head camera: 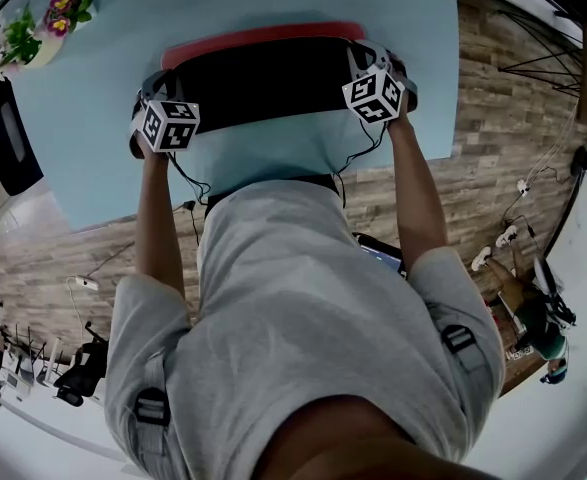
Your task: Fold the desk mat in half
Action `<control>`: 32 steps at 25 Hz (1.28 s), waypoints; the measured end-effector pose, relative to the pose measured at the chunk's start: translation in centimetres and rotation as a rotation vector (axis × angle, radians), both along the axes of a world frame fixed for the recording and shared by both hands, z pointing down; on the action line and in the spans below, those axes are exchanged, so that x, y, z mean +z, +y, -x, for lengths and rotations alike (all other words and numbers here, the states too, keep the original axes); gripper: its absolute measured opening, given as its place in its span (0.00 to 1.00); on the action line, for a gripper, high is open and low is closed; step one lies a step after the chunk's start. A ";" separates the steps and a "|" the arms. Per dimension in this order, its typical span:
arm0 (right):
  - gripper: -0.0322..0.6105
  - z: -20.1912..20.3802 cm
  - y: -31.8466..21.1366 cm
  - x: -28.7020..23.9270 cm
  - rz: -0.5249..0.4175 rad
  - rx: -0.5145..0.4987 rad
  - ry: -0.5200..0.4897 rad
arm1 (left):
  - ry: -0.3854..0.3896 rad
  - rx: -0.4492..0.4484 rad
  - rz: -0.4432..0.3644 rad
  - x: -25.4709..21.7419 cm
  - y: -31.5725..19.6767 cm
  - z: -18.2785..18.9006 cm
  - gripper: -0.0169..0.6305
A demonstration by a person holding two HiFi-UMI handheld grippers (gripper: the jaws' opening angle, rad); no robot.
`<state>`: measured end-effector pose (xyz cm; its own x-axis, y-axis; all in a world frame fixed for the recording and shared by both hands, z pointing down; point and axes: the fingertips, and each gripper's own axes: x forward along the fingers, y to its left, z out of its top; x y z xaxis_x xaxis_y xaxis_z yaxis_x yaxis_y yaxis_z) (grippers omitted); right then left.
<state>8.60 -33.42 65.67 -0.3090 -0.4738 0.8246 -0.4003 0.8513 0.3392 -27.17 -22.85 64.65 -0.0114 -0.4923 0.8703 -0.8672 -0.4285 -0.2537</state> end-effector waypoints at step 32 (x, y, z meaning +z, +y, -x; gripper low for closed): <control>0.16 0.7 -3.3 0.4 -0.014 0.070 -0.014 | -0.003 -0.069 -0.029 0.3 -2.9 1.3 0.13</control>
<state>7.91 -36.77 66.05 -0.2861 -0.5061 0.8136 -0.4639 0.8161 0.3445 -28.48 -25.74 64.98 -0.0481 -0.5155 0.8555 -0.8936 -0.3605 -0.2675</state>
